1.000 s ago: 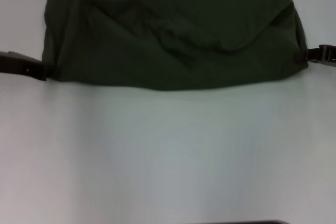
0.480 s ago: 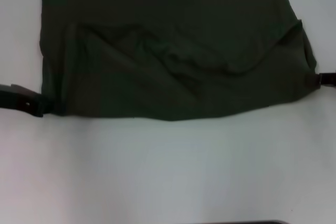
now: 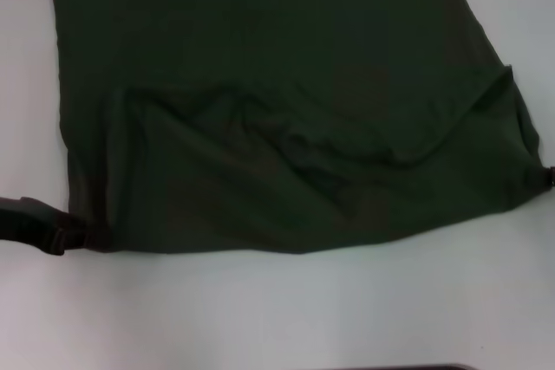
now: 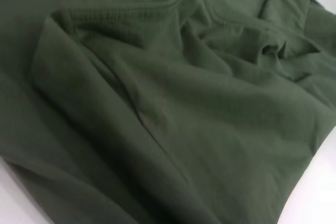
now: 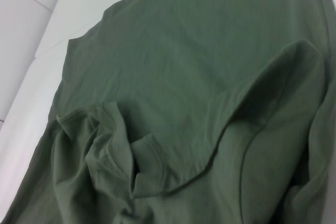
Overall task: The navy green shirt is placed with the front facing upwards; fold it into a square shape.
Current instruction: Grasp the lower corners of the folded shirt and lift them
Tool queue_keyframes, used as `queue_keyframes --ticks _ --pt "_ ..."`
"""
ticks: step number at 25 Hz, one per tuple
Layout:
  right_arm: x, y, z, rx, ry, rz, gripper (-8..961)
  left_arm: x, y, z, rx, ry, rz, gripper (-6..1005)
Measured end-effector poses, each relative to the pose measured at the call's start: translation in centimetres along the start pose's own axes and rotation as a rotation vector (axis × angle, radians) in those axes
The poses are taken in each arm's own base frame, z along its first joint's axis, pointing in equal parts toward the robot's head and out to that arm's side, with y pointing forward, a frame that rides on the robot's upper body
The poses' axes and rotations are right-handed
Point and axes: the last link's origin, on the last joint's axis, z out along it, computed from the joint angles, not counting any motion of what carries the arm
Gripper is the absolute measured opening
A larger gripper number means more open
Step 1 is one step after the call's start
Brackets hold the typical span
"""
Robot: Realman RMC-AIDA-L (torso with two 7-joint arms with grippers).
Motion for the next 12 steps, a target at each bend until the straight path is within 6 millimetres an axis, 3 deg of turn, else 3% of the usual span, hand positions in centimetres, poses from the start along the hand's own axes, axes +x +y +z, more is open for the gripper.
queue_keyframes --ticks 12 --pt "3.4 -0.4 -1.6 -0.018 0.013 0.018 26 -0.6 -0.1 -0.9 -0.014 0.029 -0.001 26"
